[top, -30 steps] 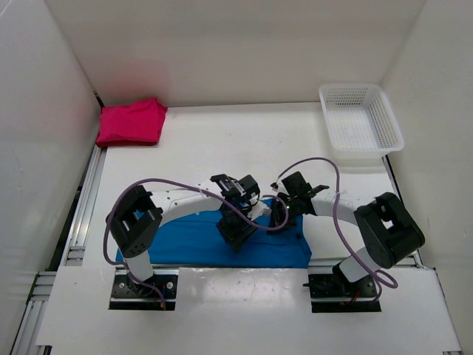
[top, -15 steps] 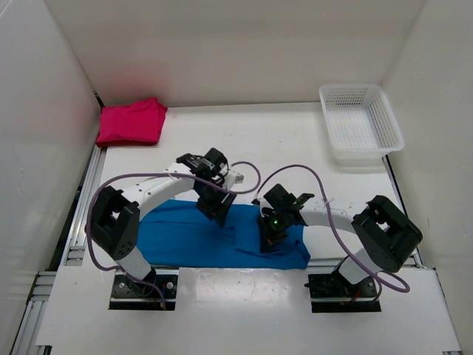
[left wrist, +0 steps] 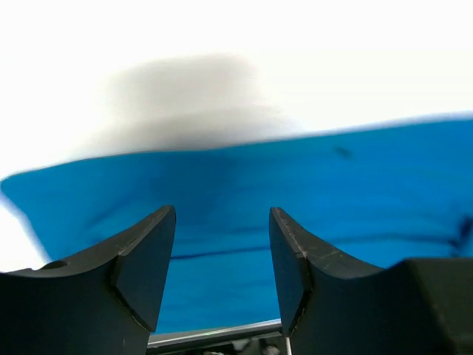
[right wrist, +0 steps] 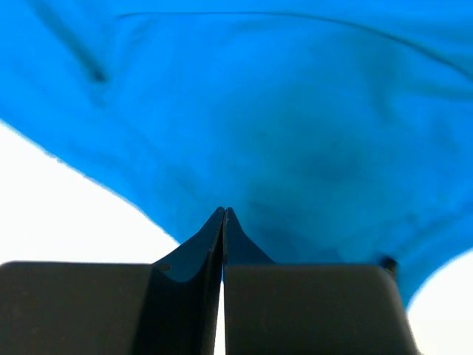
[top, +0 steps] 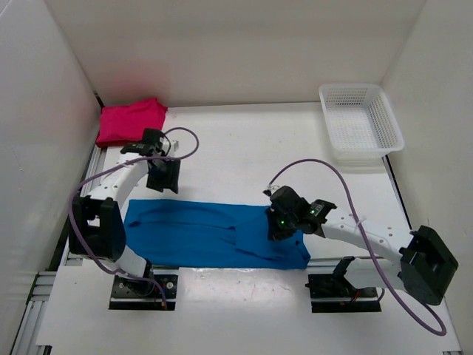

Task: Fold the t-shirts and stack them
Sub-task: Rotate the tshirt 90 degrees

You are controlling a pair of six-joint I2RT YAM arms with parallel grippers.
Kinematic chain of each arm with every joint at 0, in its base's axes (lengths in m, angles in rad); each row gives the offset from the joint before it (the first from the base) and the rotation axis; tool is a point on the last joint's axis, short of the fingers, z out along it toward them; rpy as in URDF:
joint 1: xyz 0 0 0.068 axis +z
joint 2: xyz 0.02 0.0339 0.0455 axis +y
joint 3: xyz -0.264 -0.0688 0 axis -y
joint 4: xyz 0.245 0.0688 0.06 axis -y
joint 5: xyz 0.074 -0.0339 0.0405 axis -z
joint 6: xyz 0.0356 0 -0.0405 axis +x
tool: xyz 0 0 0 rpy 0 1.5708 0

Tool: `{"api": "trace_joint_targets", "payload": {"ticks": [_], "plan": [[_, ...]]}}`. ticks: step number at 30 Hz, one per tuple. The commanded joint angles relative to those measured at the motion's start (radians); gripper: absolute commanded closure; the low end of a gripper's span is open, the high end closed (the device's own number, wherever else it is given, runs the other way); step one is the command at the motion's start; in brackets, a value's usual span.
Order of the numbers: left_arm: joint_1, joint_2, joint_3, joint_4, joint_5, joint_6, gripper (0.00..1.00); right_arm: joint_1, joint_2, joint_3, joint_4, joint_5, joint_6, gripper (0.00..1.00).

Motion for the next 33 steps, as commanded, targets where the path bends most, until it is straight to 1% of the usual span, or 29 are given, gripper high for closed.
{"api": "trace_joint_targets", "payload": {"ticks": [1, 2, 3, 4, 5, 6, 9, 10, 14, 16, 19, 21, 23, 24, 25, 27, 28, 29, 30, 32, 33], "plan": [[0.09, -0.018, -0.009, 0.045, -0.134, 0.004, 0.35, -0.043, 0.013, 0.056, -0.12, 0.185, 0.076, 0.94], [0.136, -0.009, -0.009, 0.06, -0.151, 0.004, 0.35, -0.103, 0.039, 0.087, -0.131, 0.185, 0.086, 0.85], [0.155, 0.0, -0.009, 0.073, -0.175, 0.004, 0.35, -0.134, 0.048, 0.105, -0.142, 0.185, 0.098, 0.72], [0.172, 0.0, -0.018, 0.085, -0.203, 0.004, 0.35, -0.166, 0.062, 0.125, -0.168, 0.195, 0.112, 0.61], [0.187, 0.0, -0.018, 0.099, -0.252, 0.004, 0.35, -0.197, 0.08, 0.15, -0.182, 0.195, 0.121, 0.54], [0.212, 0.009, -0.027, 0.113, -0.275, 0.004, 0.33, -0.258, 0.121, 0.2, -0.194, 0.184, 0.121, 0.52], [0.241, 0.02, -0.038, 0.148, -0.32, 0.004, 0.33, -0.352, 0.217, 0.262, -0.226, 0.184, 0.107, 0.47], [0.261, 0.02, -0.038, 0.148, -0.32, 0.004, 0.33, -0.372, 0.238, 0.285, -0.226, 0.184, 0.107, 0.47], [0.296, 0.054, -0.06, 0.191, -0.308, 0.004, 0.32, -0.474, 0.359, 0.285, -0.217, 0.163, 0.107, 0.47], [0.305, 0.093, -0.069, 0.223, -0.34, 0.004, 0.32, -0.517, 0.427, 0.285, -0.207, 0.133, 0.107, 0.47], [0.333, 0.162, -0.057, 0.232, -0.369, 0.004, 0.32, -0.548, 0.507, 0.295, -0.18, 0.124, 0.107, 0.47], [0.347, 0.185, -0.047, 0.232, -0.369, 0.004, 0.32, -0.557, 0.568, 0.331, -0.18, 0.104, 0.087, 0.57], [0.367, 0.198, -0.047, 0.242, -0.369, 0.004, 0.32, -0.558, 0.605, 0.383, -0.18, 0.095, 0.087, 0.65], [0.367, 0.198, -0.047, 0.242, -0.369, 0.004, 0.32, -0.558, 0.622, 0.403, -0.19, 0.086, 0.078, 0.78], [0.388, 0.198, -0.047, 0.242, -0.369, 0.004, 0.33, -0.558, 0.657, 0.424, -0.19, 0.086, 0.078, 0.85], [0.408, 0.198, -0.047, 0.242, -0.369, 0.004, 0.33, -0.567, 0.723, 0.53, -0.214, 0.063, 0.057, 1.0], [0.432, 0.198, -0.047, 0.242, -0.36, 0.004, 0.33, -0.567, 0.751, 0.579, -0.214, 0.054, 0.057, 1.0], [0.446, 0.186, -0.037, 0.242, -0.36, 0.004, 0.33, -0.567, 0.781, 0.702, -0.226, 0.054, 0.04, 1.0], [0.459, 0.186, -0.024, 0.242, -0.36, 0.004, 0.33, -0.567, 0.857, 0.78, -0.245, 0.054, 0.04, 1.0], [0.482, 0.173, -0.014, 0.231, -0.35, 0.004, 0.32, -0.567, 0.953, 0.96, -0.274, 0.076, 0.03, 1.0], [0.482, 0.163, -0.014, 0.231, -0.35, 0.004, 0.32, -0.577, 1.064, 1.175, -0.291, 0.077, 0.04, 1.0]]}}
